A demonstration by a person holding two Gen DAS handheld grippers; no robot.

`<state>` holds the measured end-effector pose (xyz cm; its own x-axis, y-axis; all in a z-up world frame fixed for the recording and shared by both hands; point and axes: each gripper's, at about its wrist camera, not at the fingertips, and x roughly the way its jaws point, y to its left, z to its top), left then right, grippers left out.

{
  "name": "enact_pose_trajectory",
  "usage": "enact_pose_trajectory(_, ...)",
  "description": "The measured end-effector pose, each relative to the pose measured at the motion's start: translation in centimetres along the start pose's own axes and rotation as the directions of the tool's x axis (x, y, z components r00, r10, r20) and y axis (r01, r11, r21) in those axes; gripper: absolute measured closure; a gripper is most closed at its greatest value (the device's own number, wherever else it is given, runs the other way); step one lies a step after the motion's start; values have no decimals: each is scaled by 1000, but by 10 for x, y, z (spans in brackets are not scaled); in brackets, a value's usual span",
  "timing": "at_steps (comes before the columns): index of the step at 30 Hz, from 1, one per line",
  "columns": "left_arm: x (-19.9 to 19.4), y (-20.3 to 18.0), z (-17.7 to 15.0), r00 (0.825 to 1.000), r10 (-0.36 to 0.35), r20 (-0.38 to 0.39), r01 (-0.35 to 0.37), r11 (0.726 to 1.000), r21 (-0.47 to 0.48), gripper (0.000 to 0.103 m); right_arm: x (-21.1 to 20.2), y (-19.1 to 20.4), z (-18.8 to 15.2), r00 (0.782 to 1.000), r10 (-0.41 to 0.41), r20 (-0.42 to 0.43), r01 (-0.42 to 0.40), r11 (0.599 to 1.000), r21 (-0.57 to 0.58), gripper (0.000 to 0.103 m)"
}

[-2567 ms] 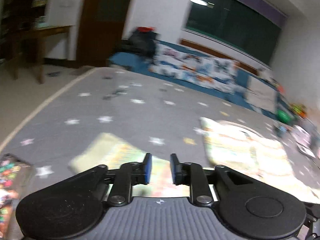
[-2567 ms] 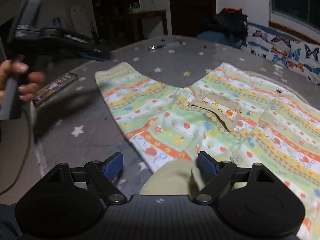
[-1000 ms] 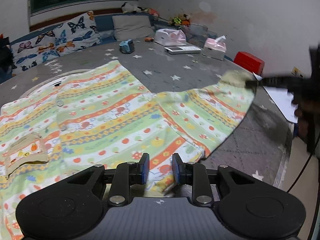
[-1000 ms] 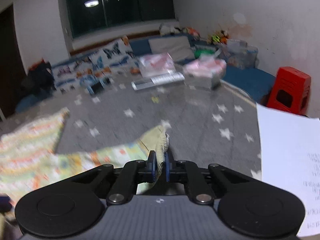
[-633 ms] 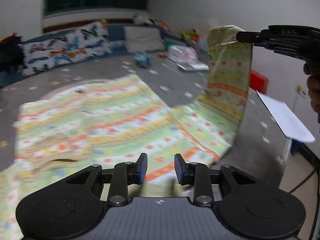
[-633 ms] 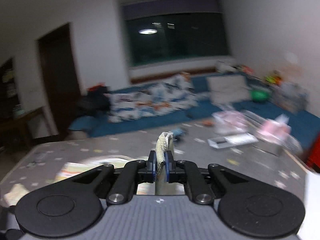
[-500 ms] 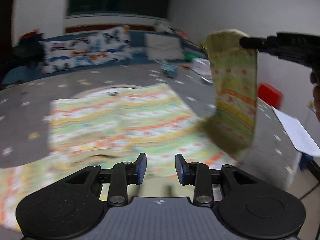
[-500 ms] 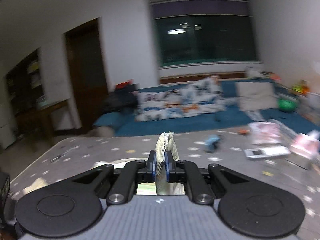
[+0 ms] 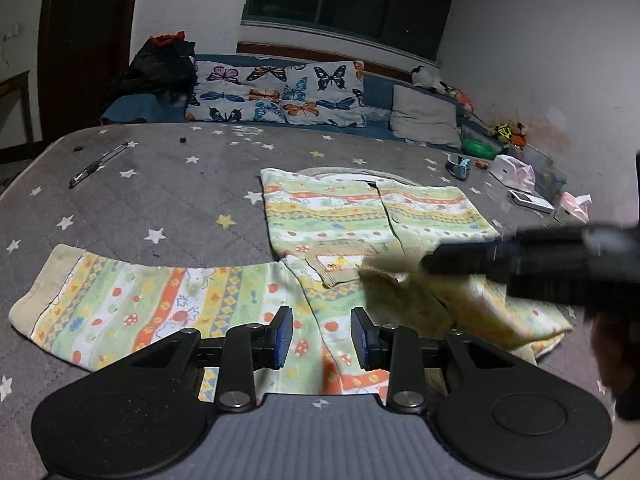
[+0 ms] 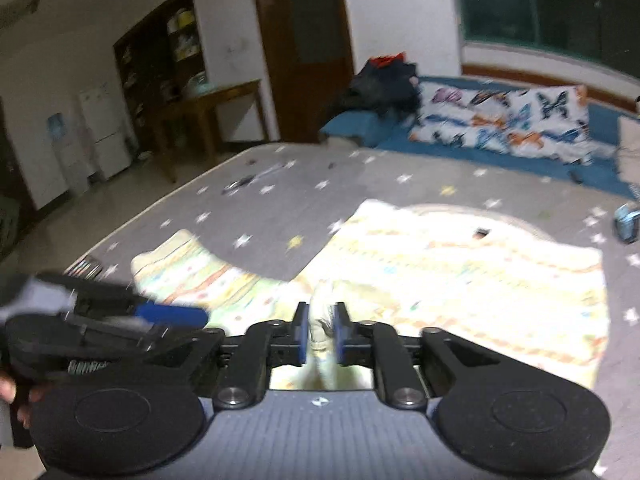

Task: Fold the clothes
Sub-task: 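Grasp the other sleeve with the right gripper and spread it outward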

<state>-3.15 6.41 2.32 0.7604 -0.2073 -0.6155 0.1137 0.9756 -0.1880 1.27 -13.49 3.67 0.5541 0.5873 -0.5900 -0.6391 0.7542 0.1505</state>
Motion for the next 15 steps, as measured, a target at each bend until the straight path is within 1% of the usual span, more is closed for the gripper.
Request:
enact_pose_trajectory(1, 0, -1, 1, 1000, -2, 2, 2, 1000, 1, 68, 1, 3, -3, 1000, 9, -7, -9, 1000, -3, 67)
enact_pose_trajectory(4, 1, -7, 5, 1000, -17, 13, 17, 1000, 15, 68, -8, 3, -13, 1000, 10, -20, -11, 999, -31, 67)
enact_pose_trajectory(6, 4, -15, 8, 999, -41, 18, 41, 999, 30, 68, -23, -7, -20, 999, -18, -26, 18, 999, -27, 67)
enact_pose_trajectory(10, 19, -36, 9, 995, -96, -2, 96, 993, 66, 70, -43, -42, -40, 991, -123, -60, 125, 992, 28, 67)
enact_pose_trajectory(12, 28, -47, 8, 993, -118, -20, 119, 989, 86, 70, -50, -61, -52, 982, -173, -81, 178, 981, 71, 67)
enact_pose_trajectory(15, 42, -61, 5, 990, -134, -45, 139, 984, 115, 70, -54, -85, -71, 966, -226, -126, 241, 963, 120, 67)
